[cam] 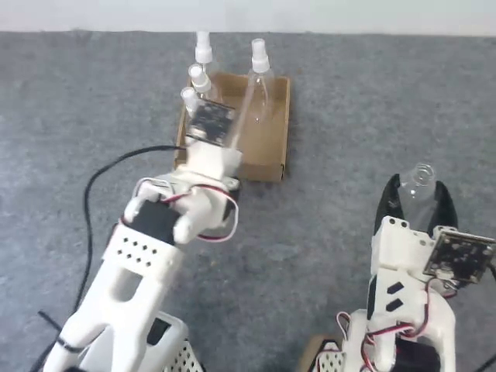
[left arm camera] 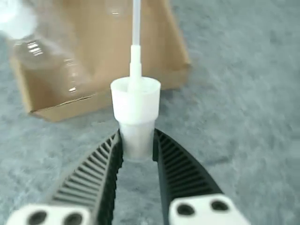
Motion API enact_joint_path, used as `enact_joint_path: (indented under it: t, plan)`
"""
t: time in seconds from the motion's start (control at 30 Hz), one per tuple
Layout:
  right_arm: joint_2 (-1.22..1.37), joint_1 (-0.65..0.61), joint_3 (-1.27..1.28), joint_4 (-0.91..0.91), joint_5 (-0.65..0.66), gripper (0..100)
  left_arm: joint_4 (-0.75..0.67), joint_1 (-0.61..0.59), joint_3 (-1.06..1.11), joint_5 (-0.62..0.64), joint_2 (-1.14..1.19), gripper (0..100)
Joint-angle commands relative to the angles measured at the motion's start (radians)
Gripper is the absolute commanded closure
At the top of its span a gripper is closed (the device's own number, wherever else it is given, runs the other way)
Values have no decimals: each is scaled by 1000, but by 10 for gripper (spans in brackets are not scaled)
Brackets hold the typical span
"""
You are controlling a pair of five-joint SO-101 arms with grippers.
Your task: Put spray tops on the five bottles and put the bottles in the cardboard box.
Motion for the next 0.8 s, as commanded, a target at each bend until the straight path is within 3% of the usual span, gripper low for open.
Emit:
enact_joint_path:
  t: [0.0,0.77]
  plan:
    - [1,-31,12,-27,-3,965,-48,-71,-13,71,-44,989]
    - [1,-67,41,-41,-3,965,-84,-502,-24,270,-37,987]
